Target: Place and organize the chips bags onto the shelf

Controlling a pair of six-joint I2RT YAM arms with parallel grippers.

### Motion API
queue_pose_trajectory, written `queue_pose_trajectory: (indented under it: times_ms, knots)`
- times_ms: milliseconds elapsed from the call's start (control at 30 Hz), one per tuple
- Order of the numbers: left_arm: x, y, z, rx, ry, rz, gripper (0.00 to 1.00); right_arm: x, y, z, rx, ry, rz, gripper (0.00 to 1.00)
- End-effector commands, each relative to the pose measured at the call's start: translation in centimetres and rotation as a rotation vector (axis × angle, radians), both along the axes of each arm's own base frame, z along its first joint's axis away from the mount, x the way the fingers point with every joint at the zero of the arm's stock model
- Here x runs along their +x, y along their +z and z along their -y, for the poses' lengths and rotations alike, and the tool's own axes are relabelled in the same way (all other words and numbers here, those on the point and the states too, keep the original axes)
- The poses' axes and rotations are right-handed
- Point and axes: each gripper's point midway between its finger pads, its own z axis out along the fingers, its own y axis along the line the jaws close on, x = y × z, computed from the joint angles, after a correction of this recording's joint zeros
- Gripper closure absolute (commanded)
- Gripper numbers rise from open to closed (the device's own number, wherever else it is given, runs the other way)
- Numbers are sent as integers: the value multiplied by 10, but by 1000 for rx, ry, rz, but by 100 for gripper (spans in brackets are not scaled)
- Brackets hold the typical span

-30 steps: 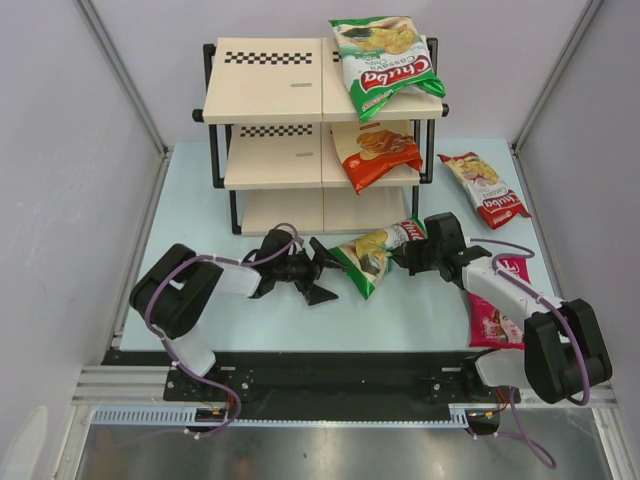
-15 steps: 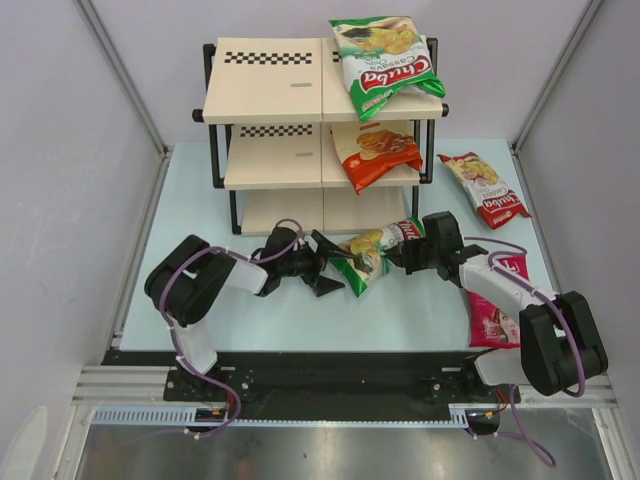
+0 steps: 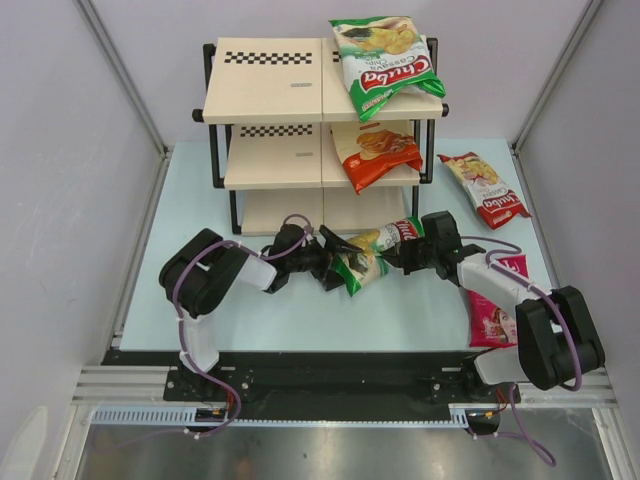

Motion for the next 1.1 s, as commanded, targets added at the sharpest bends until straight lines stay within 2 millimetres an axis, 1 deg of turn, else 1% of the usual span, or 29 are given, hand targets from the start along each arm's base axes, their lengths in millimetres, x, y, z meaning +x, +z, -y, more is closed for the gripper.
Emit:
queue_pose_trajectory:
  times_ms: [0,33,67,133,167,200,267,300,333,367,400,433,467,500,533,600,633,667,700,733,767,800,833,867,900,933,967,1033,1067]
  knots:
    - [5,7,10,-35,8,8,6,-14,-5,-14,45,56,-58,100]
    - [5,7,10,-37,7,9,11,-13,-4,-16,52,57,-50,100]
    - [6,11,11,-49,5,21,19,-11,-3,-16,57,57,-46,100]
    - [7,12,12,-52,4,23,26,-12,-1,-17,62,60,-42,100]
    - [7,12,12,-51,5,23,33,-13,0,-17,62,59,-46,100]
    - [7,12,12,-51,5,23,36,-14,0,-17,64,60,-48,100]
    - [6,13,12,-52,3,24,50,-15,1,-17,66,67,-49,100]
    - [6,12,12,-53,2,19,57,-15,3,-18,70,75,-41,95]
    - [5,11,13,-51,-3,8,76,-14,3,-18,72,82,-33,90]
    - [4,7,13,-43,-12,-11,84,-14,5,-19,76,87,-28,83]
    - [-2,6,15,-43,-49,-22,87,-14,7,-19,78,91,-22,67]
    - [-3,5,16,-38,-64,-27,92,-13,8,-17,77,92,-14,62]
    - [-5,6,15,-39,-72,-29,94,-13,11,-13,70,89,1,58]
    - [-7,8,13,-40,-74,-30,96,-14,12,-9,63,83,-4,50]
    - [-12,2,7,-23,-73,-57,97,-13,13,-5,54,77,-1,47]
    - [-17,6,-1,-10,-95,-45,98,-14,15,9,33,58,1,39]
    - [-17,1,-11,17,-87,-77,98,-15,17,14,26,52,4,38]
    - [-17,1,-16,30,-91,-76,99,-11,17,26,17,24,7,37]
    - [-18,8,-22,42,-107,-34,99,-15,20,33,2,25,12,36]
    - [-18,5,-34,72,-105,-71,99,-13,21,40,-7,12,14,36]
    - [-19,6,-40,98,-134,-29,99,-13,21,47,-13,5,16,35]
    - [-18,17,-46,108,-142,8,99,-13,21,61,-29,-19,17,35]
    - [-20,16,-57,151,-148,-30,100,-12,21,69,-39,-31,18,35]
    - [-22,18,-63,184,-188,38,100,-11,21,76,-45,-42,21,35]
    - [-23,21,-69,208,-199,44,100,-9,20,91,-52,-79,13,35]
    - [-29,27,-80,229,-200,5,100,-9,19,96,-62,-75,22,35]
    - [-29,32,-83,225,-199,21,100,-8,20,99,-68,-73,30,35]
    - [-30,46,-94,217,-176,42,100,-2,18,116,-74,-109,34,35]
    - [-32,47,-99,232,-186,60,100,0,17,120,-73,-117,33,35]
